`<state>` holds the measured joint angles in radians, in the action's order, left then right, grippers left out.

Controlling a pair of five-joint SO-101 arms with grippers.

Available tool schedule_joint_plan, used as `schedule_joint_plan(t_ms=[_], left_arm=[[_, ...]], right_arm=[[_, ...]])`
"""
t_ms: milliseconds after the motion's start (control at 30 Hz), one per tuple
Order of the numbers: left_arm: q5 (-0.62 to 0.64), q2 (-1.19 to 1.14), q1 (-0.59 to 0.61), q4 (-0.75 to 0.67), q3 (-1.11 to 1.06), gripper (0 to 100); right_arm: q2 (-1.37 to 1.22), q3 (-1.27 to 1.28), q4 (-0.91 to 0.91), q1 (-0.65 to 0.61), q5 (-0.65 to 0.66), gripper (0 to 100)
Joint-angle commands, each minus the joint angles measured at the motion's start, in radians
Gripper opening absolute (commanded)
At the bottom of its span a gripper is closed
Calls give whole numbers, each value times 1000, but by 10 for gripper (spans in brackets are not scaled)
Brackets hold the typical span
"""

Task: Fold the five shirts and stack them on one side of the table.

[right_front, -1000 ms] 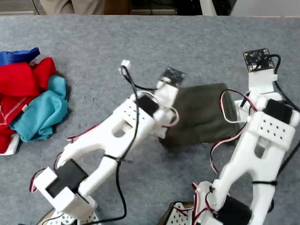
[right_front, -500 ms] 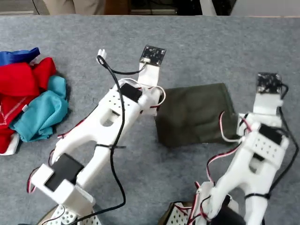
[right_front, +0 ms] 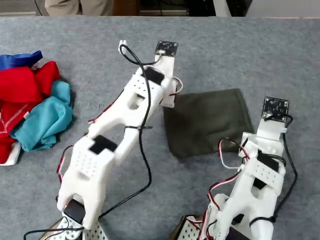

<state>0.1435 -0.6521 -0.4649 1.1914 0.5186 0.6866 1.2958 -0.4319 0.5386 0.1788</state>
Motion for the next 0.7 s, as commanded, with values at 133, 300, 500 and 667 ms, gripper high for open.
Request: schedule_joint_plan(t_ms=[133, 300, 500, 667], left_arm=[[58, -82, 29, 160, 358, 19], [55, -134, 32, 160, 466, 19], [63, -246, 51, 163, 509, 19], [149, -325, 34, 166, 525, 19]], right_arm=[[18, 4, 40, -18, -11, 5], [-1, 10, 81, -19, -12, 5], [-122, -62, 77, -18, -12, 5], [-202, -128, 25, -35, -6, 5]])
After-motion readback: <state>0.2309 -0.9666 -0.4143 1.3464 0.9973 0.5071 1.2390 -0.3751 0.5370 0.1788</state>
